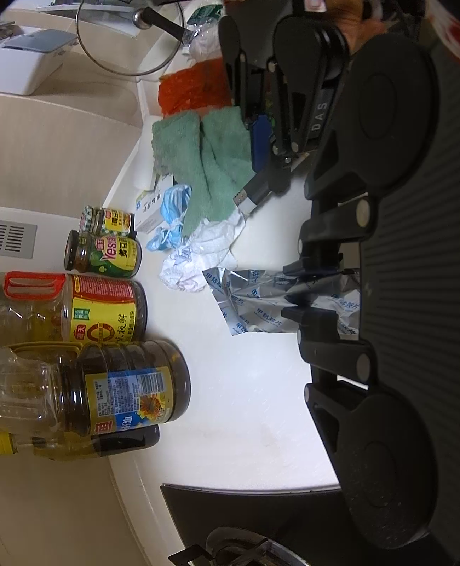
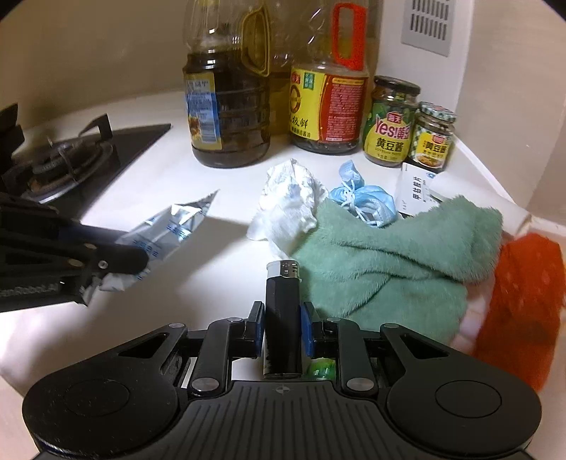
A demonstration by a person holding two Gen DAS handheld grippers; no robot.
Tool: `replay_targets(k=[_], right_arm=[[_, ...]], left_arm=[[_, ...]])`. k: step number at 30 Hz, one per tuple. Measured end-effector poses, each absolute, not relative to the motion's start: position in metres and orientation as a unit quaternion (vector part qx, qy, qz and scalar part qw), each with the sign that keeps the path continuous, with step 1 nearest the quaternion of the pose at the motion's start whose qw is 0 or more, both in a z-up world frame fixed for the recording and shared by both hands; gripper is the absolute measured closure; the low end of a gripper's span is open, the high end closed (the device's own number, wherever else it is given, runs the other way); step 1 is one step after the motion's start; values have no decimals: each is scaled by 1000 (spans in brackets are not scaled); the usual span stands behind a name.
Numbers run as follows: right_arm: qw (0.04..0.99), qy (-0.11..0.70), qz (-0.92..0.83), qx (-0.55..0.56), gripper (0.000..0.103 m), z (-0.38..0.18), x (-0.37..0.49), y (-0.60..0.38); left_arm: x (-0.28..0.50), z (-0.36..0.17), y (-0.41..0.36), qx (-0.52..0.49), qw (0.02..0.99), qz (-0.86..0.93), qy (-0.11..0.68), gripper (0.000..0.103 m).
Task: Collect trash
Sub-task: 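Lift the foil packet and lighter and carry them over the wastebasket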
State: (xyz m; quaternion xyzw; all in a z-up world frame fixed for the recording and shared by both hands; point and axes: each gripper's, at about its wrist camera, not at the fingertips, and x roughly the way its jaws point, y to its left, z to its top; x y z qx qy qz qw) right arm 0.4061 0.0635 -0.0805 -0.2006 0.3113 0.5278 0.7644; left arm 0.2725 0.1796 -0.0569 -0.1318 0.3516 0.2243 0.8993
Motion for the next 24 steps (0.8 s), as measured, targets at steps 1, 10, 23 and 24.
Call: replay_targets(k=[1, 10, 23, 24], right_arm=[[767, 310, 527, -196, 81, -79, 403, 60], [789, 304, 512, -151, 81, -62, 372, 10], [816, 314, 472, -109, 81, -62, 341, -95], [817, 316, 470, -107, 81, -63, 340, -103]], left_arm=[[271, -56, 177, -133, 900, 222, 351, 88], [261, -44, 135, -132, 909, 193, 347, 88], [245, -36, 40, -135, 915, 145, 353, 88], [243, -37, 33, -136, 914, 142, 354, 88]])
